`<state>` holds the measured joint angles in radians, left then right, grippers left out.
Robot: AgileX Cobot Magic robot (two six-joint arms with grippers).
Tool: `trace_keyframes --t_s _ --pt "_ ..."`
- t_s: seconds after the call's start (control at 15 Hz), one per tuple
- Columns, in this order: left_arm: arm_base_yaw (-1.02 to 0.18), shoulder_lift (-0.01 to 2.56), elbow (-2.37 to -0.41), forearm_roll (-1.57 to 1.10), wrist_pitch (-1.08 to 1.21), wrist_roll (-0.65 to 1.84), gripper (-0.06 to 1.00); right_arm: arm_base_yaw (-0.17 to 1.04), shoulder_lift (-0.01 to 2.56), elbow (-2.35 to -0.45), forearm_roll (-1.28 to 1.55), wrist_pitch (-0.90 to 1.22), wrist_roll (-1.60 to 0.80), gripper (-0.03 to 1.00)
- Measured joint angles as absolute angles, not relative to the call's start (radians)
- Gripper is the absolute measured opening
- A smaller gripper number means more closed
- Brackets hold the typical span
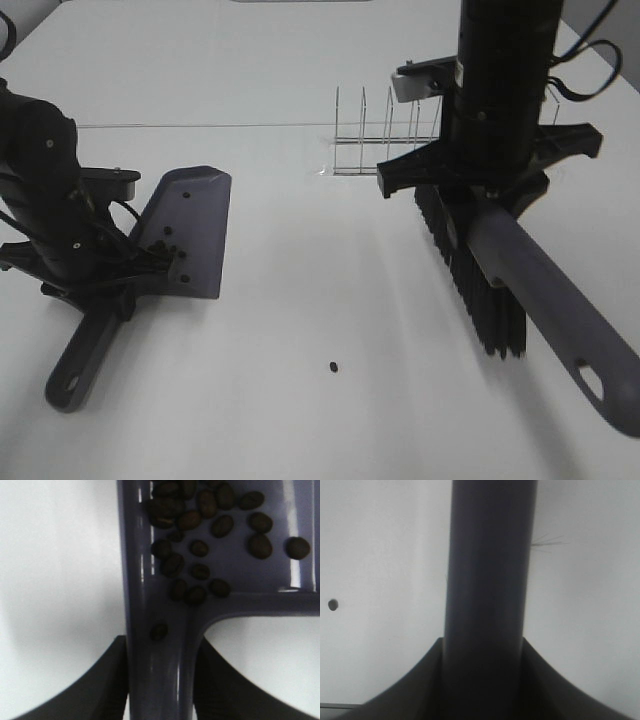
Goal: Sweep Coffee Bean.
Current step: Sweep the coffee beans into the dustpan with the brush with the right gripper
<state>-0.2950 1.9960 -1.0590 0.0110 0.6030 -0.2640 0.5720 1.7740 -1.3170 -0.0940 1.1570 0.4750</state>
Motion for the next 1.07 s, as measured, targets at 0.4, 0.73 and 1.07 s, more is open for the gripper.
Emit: trace_keyframes --t_s 0.4,0.73,1.07 --pt "-0.295 1.995 -1.06 0.01 0.629 -0.25 0.36 0.572 1.559 -0.951 -0.066 0.967 0.708 0.35" --pt "-0.295 1.995 -1.06 0.0 0.632 -0.241 0.36 0.572 1.555 -0.887 0.018 0.838 0.763 0.35" --pt "-0.295 1.995 -1.06 -0.012 0.636 -0.232 0.36 0.577 1.555 -0.885 0.167 0.77 0.781 0.35"
